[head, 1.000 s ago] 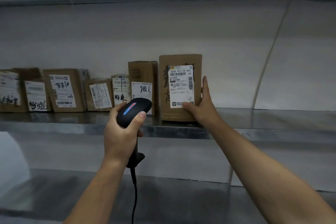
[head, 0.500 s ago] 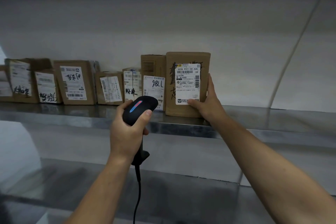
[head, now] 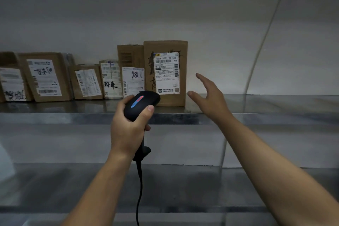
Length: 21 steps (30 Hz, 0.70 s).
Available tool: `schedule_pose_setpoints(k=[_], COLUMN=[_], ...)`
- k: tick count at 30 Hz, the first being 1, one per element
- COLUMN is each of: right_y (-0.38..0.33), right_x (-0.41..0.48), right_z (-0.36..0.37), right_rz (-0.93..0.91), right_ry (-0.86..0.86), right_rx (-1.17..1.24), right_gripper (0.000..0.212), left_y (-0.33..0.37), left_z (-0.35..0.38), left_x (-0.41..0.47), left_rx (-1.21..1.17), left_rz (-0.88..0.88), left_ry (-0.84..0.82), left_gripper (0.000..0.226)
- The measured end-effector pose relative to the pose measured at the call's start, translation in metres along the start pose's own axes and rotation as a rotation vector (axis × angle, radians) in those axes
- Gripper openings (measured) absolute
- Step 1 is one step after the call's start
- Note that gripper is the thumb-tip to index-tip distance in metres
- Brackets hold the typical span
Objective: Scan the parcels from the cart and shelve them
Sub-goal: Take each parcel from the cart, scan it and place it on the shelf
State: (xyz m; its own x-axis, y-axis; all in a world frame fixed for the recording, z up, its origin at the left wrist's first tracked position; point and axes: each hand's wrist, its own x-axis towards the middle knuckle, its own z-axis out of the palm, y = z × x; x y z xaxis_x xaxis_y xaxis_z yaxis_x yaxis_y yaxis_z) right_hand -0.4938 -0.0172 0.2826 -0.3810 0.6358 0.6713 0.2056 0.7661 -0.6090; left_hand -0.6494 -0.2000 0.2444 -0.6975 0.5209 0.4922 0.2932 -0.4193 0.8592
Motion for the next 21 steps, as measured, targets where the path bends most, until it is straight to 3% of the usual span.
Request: schedule_pose_setpoints(k=[4, 12, 21], right_y=[0.015, 0.066, 0.131], right_x=[-0.023, -0.089, -0.199], right_z=[-0.032, -0.115, -0.239], right_rz=[-0.058, -0.036, 0.21], right_ry=[0.05, 0.107, 0.19], right_rx=[-0.13, -0.335, -0.479], right_gripper=[0.053, 0.053, 0.053], left_y=[-0.001, -0.007, -0.014], left_z=[0.029, 0.112, 0.234], left_x=[-0.016, -0.064, -0.166], left_rx=[-0.015, -0.05, -0.032], left_rz=[-0.008, -0.039, -0.111], left_ry=[-0.055, -0.219, -0.468], left_gripper=[0.06, 0.07, 0.059])
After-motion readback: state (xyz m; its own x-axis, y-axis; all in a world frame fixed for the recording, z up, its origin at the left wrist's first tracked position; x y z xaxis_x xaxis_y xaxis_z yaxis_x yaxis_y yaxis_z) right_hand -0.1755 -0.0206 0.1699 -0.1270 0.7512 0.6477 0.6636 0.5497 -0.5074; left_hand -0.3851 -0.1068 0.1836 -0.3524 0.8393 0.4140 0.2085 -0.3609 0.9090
